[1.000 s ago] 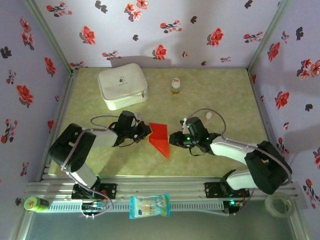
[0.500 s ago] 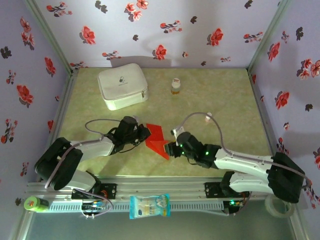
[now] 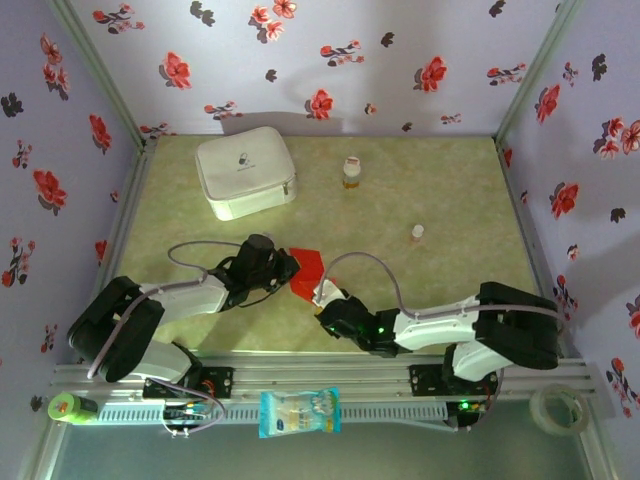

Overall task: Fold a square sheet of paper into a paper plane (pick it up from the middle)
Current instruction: Perform the fourth fold on the wing at the bottom-center of the table.

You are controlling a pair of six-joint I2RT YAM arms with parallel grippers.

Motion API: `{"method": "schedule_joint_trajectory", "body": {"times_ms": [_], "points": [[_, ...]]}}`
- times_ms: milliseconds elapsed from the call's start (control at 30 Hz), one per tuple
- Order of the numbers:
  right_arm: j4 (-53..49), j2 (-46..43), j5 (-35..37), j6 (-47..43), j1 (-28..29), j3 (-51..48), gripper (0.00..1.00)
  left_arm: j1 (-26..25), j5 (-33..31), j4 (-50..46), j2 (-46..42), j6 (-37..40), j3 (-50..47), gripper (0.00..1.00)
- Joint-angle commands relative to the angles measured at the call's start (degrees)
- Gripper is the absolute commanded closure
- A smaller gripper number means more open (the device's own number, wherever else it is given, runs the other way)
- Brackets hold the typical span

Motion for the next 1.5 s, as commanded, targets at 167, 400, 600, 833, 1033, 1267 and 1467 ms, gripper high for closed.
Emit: {"method": "schedule_joint_trajectory", "body": {"times_ms": [167,400,600,833,1033,1267,1467], "points": [[3.6,5.7,4.6,-2.4,0.5,3.8,0.56,-0.5,-1.4,-0.8,-0.9,-1.1,0.5,1.00],[3.5,7.6,5.8,-1.0,0.5,4.0,0.62,-0.5,-1.2,-0.8,-0.9,-1.1,0.6,1.00],[3.5,7.7,5.7,0.3,0.5,3.5,0.71,-0.6,-1.3,-0.8,-0.9,-1.1,0.5,1.00],[2.4,8.0,6.9,1.2,0.5,3.9,0.80,-0.6,-1.2,-1.2,-0.9,-0.8,0.5,1.00],[2.4,7.9,7.3,1.3,0.5,3.8,0.86,-0.6,-1.7,-2.1,-1.0,-0.3,0.6,0.89],[2.5,7.8,7.1,0.7,0.5,3.8,0.88,0.4,-1.8,-2.8,-0.3,0.4,1.1,0.69],[2.6,7.9,6.8,0.6,0.4,3.6,0.87,1.4,-0.3,-4.5,1.1,2.2,2.9,0.67]]}}
